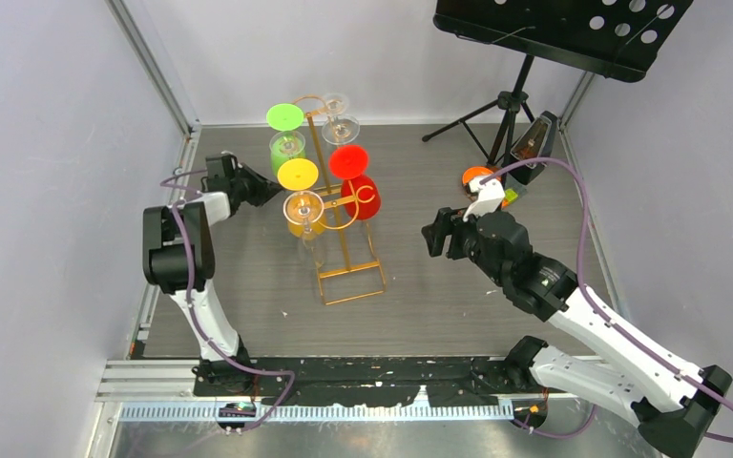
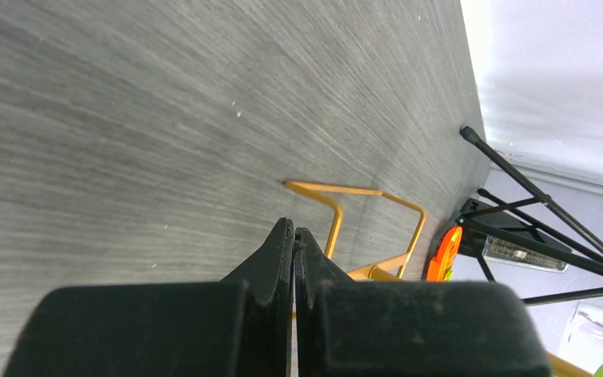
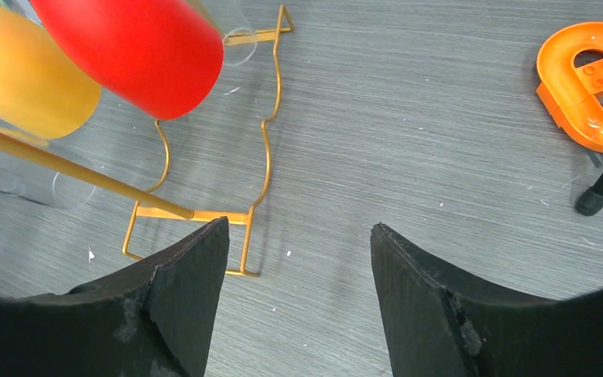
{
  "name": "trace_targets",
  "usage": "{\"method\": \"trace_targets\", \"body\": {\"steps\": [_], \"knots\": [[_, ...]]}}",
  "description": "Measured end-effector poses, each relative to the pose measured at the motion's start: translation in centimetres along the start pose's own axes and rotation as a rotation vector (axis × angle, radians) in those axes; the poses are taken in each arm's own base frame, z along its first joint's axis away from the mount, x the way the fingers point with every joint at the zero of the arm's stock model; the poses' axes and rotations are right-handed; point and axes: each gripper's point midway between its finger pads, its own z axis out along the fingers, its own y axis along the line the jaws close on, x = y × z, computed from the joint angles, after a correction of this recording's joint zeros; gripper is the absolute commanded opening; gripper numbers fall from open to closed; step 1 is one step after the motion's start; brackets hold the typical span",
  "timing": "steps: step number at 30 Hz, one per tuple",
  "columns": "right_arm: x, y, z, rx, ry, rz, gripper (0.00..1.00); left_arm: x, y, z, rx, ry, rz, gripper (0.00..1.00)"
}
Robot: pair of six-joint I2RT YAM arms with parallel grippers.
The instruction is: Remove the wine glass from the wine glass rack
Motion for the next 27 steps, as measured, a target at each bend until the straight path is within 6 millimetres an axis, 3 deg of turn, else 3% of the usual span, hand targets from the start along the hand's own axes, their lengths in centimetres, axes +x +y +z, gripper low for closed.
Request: {"method": "trace_targets", "body": {"steps": [9,27], "knots": [[0.5,0.2,0.5,-0.005,0.020,-0.005,0.73,1.0,-1.3,2.5,0.008,0.049,0.011,0.00],[-1.0,0.3,-1.0,-0.027,-0.039,0.015,0.73,3.9,-3.8,4.2,0.006,0.080,0.046,0.00]]}}
